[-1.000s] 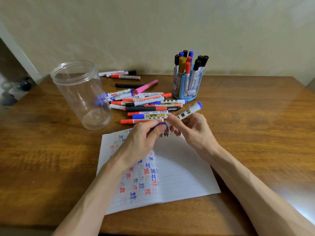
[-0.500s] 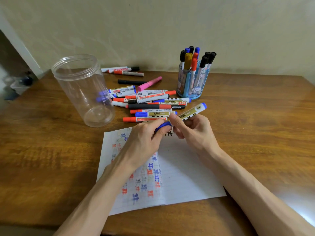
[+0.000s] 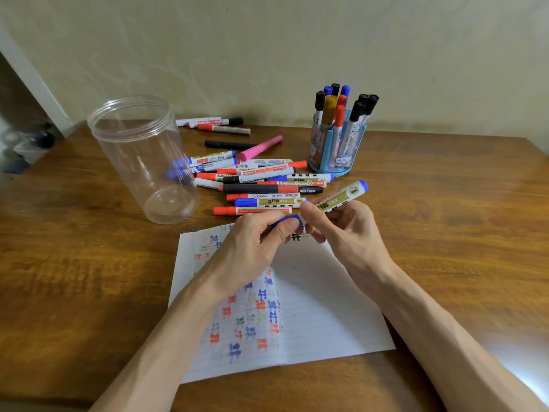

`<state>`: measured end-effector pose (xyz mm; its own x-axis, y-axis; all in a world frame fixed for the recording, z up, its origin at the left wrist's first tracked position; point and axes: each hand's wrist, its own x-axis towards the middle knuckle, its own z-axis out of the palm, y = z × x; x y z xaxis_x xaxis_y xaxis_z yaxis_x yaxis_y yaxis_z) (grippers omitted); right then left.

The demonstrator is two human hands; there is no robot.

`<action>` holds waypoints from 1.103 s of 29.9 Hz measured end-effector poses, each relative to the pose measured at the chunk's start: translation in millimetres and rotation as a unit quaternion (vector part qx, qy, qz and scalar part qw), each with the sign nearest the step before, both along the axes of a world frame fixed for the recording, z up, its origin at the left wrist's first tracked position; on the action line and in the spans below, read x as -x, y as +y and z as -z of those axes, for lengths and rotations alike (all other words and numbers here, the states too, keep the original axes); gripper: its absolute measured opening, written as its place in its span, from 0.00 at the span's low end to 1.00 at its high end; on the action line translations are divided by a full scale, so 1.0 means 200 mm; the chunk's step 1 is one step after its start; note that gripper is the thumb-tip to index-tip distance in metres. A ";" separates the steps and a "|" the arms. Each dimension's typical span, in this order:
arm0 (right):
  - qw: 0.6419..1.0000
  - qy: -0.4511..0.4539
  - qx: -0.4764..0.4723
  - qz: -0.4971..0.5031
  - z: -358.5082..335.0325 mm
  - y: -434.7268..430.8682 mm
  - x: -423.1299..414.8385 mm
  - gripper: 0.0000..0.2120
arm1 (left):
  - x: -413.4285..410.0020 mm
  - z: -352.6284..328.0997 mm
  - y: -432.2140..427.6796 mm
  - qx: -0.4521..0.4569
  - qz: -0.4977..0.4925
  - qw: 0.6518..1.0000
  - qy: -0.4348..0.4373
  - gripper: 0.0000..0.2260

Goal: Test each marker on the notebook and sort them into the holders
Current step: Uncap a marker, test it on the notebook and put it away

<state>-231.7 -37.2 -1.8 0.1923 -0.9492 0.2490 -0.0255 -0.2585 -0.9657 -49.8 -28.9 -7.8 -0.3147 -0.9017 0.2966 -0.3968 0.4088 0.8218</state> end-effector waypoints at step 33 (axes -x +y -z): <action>0.966 0.204 0.052 0.151 0.10 -0.11 0.07 0.13 | -0.08 0.09 -0.01 0.133 -0.108 0.973 -0.152 0.13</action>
